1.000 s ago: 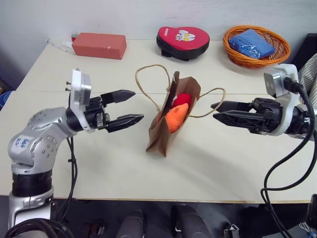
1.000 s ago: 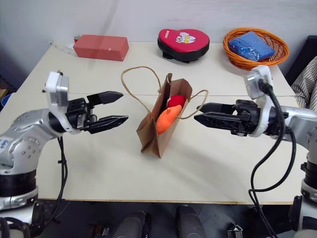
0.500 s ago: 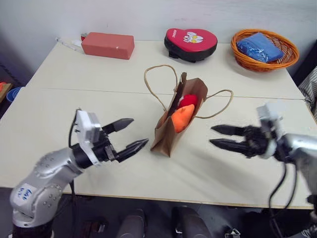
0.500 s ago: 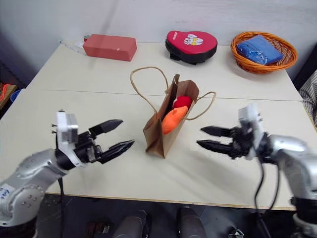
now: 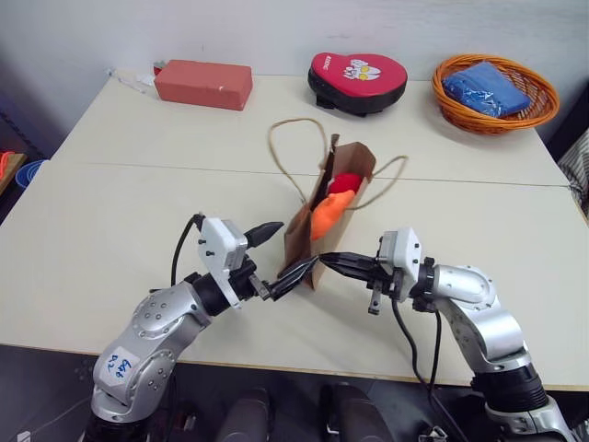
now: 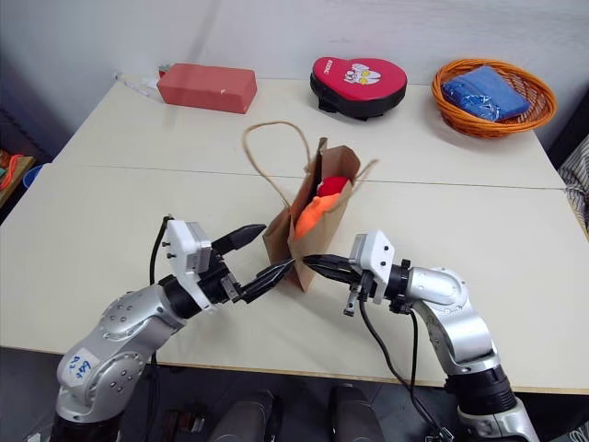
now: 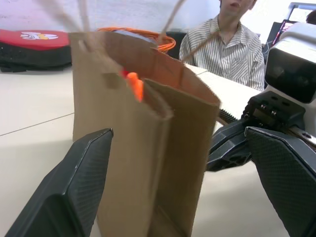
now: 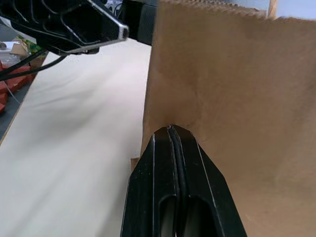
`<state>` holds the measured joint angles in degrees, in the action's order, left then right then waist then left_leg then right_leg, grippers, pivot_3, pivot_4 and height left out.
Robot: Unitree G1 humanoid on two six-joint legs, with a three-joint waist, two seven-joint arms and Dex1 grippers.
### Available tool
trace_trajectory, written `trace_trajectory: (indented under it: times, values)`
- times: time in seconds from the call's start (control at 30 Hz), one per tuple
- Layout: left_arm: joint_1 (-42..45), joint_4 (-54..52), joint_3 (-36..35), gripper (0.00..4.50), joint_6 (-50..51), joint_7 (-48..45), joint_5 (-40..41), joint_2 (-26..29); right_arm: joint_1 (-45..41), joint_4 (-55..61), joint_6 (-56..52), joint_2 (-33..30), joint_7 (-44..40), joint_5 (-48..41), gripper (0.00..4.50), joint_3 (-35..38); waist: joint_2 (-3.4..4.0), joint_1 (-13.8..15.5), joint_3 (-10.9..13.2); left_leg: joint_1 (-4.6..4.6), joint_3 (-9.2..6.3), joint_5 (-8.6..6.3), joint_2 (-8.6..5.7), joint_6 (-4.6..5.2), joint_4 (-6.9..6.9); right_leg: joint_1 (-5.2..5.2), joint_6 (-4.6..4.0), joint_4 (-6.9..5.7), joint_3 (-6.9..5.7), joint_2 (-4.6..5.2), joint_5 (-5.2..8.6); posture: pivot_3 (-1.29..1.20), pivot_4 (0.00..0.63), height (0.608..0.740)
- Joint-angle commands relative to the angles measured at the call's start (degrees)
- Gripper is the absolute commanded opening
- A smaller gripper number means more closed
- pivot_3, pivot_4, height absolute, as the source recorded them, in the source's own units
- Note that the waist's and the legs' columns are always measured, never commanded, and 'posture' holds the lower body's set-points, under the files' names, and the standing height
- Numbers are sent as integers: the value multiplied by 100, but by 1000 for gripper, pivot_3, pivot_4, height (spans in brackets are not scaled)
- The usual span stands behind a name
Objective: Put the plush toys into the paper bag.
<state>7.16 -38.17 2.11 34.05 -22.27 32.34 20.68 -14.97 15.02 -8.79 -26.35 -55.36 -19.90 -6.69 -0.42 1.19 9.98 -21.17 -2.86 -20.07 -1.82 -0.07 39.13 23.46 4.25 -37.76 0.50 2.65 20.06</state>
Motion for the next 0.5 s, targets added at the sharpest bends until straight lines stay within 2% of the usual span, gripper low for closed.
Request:
trace_trajectory:
  times: [0.03,0.23,0.33,0.5]
  values:
    - [191,96,92,4500,-120,145,-188,-132,-59,86,187,132,156,143,13,-164,0,-1,0,1,0,0,0,0,0,0,0,-1,0,0,0,0,150,740]
    - [461,544,312,4500,-298,103,-593,-230,-33,-29,388,118,186,319,13,-228,0,-2,0,1,0,0,0,0,0,0,0,-2,-1,-1,0,0,150,740]
    - [542,686,367,3874,-370,161,-729,-337,-15,-38,422,109,162,312,0,-229,0,-1,0,1,0,0,0,-1,0,1,0,-2,-1,-1,0,0,150,740]
    - [518,727,353,2312,-413,54,-840,-314,40,-38,454,72,125,301,0,-204,0,-17,0,1,-1,1,0,-1,0,2,0,-3,-1,-1,0,0,150,740]
